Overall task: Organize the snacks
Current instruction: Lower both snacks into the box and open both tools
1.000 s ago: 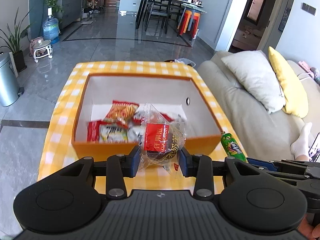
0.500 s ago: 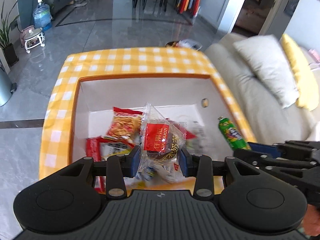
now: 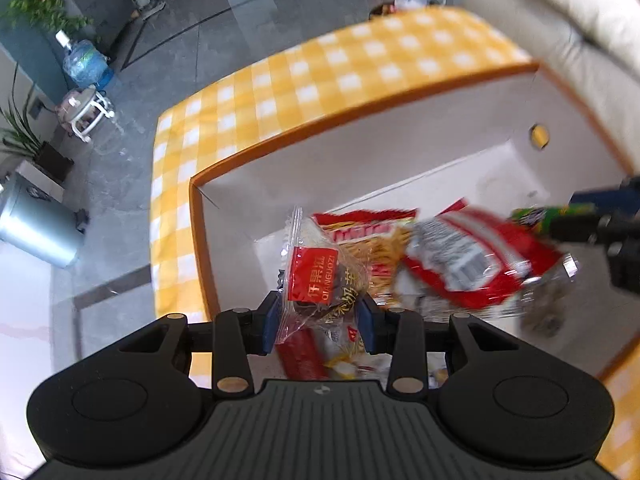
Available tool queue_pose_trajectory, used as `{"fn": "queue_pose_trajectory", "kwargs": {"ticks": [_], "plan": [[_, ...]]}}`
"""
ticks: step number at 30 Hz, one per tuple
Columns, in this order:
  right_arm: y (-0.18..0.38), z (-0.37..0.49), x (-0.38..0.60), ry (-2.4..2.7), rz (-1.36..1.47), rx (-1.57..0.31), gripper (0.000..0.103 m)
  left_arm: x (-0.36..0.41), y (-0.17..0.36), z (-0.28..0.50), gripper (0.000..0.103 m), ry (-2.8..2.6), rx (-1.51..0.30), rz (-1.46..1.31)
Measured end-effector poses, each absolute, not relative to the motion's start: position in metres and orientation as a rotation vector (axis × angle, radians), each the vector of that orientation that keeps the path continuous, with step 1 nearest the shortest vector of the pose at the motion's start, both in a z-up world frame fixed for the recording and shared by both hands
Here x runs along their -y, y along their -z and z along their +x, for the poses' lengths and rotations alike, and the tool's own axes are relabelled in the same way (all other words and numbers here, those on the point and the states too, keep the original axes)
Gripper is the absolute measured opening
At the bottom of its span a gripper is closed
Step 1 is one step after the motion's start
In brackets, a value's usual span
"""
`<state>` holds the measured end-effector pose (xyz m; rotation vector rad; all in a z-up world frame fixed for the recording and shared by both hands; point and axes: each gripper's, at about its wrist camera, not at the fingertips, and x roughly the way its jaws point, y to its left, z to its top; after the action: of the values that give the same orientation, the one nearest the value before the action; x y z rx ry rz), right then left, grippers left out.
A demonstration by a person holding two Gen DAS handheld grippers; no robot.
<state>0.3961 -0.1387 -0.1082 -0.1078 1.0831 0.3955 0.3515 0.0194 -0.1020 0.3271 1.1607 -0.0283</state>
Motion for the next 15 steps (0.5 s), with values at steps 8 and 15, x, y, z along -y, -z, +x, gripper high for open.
{"fn": "queue_pose_trajectory", "kwargs": {"ticks": [8, 15], "plan": [[0.134, 0.42, 0.123, -0.391, -0.174, -1.129, 0.02, -0.015, 0.125, 0.359, 0.045, 0.008, -1.162, 0.465], [0.14, 0.427, 0.121, -0.396, -0.187, -1.15, 0.02, -0.012, 0.128, 0.364, 0.05, 0.001, -1.155, 0.507]]}}
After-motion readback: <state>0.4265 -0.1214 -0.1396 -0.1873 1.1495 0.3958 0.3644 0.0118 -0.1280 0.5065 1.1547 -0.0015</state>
